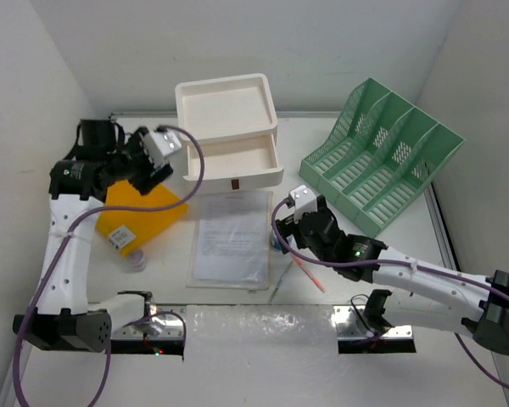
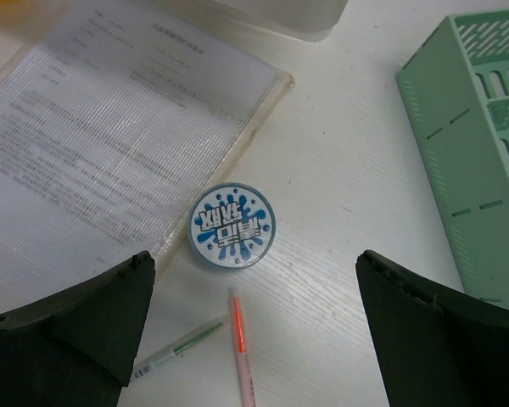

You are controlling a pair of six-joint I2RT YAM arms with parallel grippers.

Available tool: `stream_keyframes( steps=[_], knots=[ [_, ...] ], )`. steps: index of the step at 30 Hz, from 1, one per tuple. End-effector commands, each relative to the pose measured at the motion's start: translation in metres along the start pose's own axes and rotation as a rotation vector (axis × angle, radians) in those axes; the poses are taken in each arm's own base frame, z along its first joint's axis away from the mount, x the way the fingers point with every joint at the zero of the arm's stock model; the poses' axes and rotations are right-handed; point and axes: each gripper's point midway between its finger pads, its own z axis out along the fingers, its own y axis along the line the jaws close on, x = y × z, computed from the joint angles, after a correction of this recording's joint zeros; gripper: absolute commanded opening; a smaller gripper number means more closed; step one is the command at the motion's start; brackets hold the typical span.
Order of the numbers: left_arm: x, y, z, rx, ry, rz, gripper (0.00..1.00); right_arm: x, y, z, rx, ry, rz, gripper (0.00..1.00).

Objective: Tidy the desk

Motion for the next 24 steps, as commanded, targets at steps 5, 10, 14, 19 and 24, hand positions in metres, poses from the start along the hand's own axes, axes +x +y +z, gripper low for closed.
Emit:
stream_keyframes(
  steps=[5, 10, 14, 19, 24],
  knots=[
    [-0.134, 0.038, 0.016, -0.022, -0.355, -0.203, 0.0, -0.003, -0.013, -0.007, 0.047, -0.041, 0.052, 0.99],
    [-0.142, 0.031, 0.068, -0.018, -0.267, -0.207, 0.0, 0.003, -0.018, -0.01, 0.069, -0.014, 0.048, 0.99],
    [-0.139, 0.029, 0.092, -0.031, -0.221, -0.199, 0.0, 0.004, -0.017, -0.008, 0.065, -0.012, 0.047, 0.99],
    [-0.151, 0.02, 0.103, 0.006, -0.292, -0.253, 0.0, 0.004, -0.012, -0.003, 0.054, -0.001, 0.043, 0.99],
    [-0.173, 0.016, 0.101, 0.012, -0.473, -0.367, 0.0, 0.003, -0.01, 0.001, 0.053, 0.005, 0.047, 0.99]
  ],
)
